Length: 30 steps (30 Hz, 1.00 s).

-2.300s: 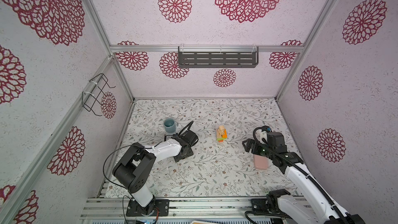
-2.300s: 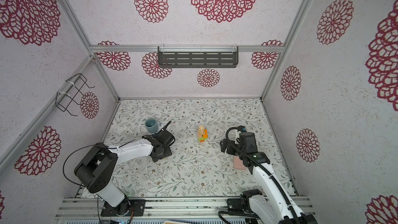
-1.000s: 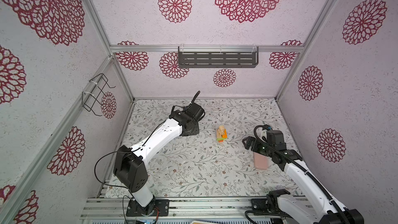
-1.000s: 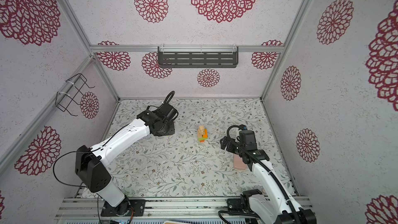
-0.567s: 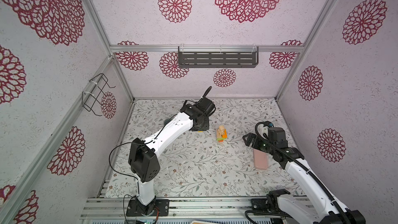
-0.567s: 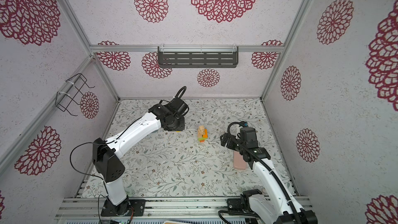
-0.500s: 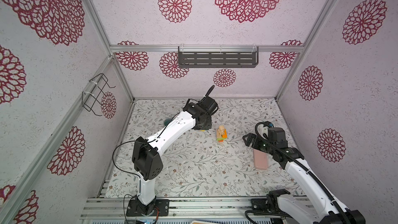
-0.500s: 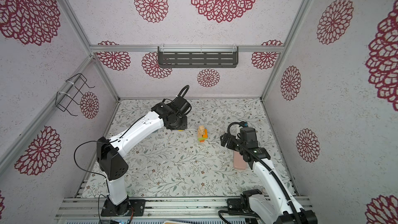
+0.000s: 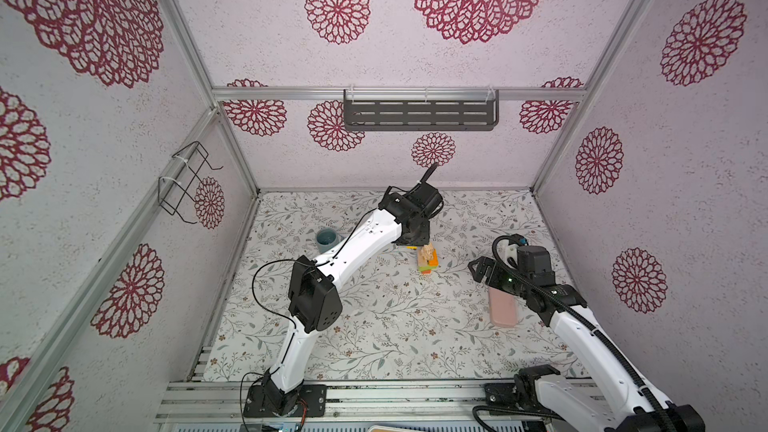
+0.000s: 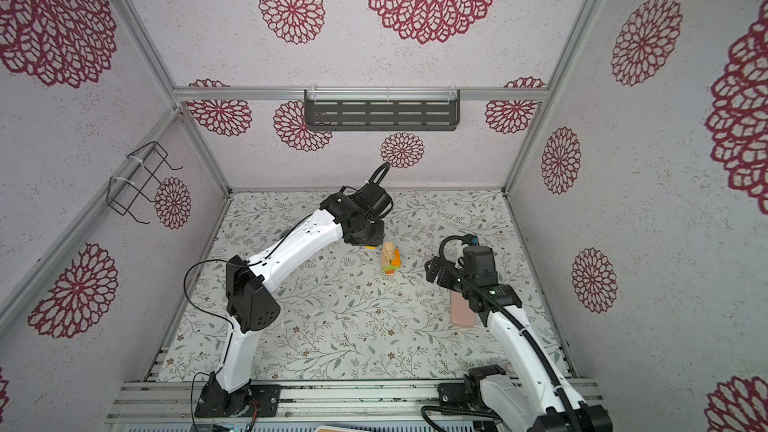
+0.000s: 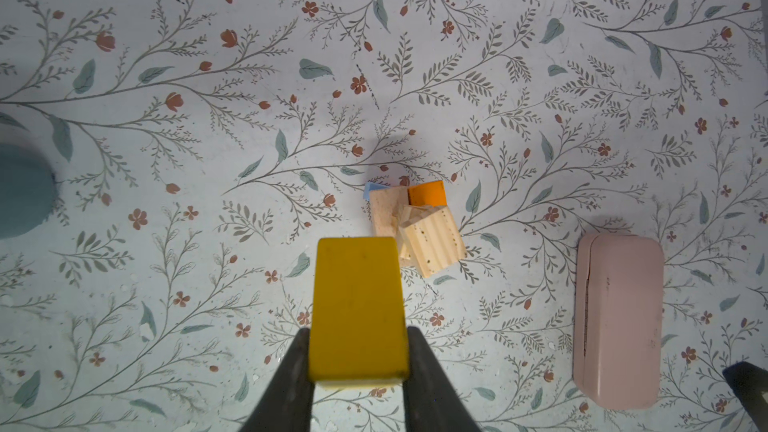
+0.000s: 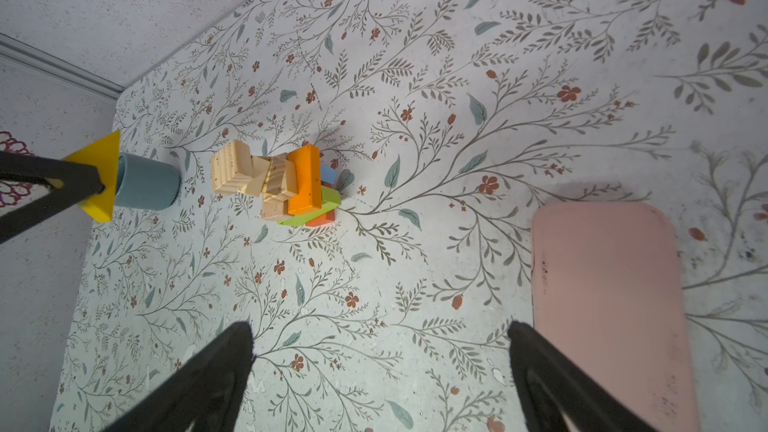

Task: Build the wood block tower
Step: 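Lift the yellow triangle with the left gripper and carry it over the stack, then lower the yellow triangle onto the stack top with the left gripper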

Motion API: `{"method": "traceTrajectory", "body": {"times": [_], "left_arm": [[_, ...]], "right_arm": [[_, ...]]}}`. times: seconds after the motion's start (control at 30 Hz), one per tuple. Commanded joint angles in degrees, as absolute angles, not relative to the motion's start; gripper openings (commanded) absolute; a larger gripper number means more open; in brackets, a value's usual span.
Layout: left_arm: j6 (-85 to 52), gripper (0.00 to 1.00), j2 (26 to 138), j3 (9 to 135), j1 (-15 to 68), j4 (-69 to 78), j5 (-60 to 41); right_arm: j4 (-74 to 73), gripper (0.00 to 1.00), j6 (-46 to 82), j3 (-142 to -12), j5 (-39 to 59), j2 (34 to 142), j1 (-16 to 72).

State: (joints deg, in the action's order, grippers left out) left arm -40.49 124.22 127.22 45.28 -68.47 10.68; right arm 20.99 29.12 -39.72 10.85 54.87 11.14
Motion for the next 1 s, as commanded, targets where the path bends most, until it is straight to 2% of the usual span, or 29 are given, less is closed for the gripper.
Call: {"method": "traceTrajectory", "body": {"times": [0.0,0.47,0.97], "left_arm": [[-40.5,0.31,125.8,130.3,46.1,-69.7,10.0],[-42.7,0.30,134.8,143.1,47.7,-71.0,7.9],[-42.0,0.30,136.8,143.5,47.8,-72.2,9.3]], "right_arm": [[20.1,0.99,29.5,-39.6,11.7,55.4,10.7],[17.9,0.99,29.7,-39.2,12.8,57.7,10.4],[17.6,0.99,28.9,-38.4,13.1,57.9,10.2]]}}
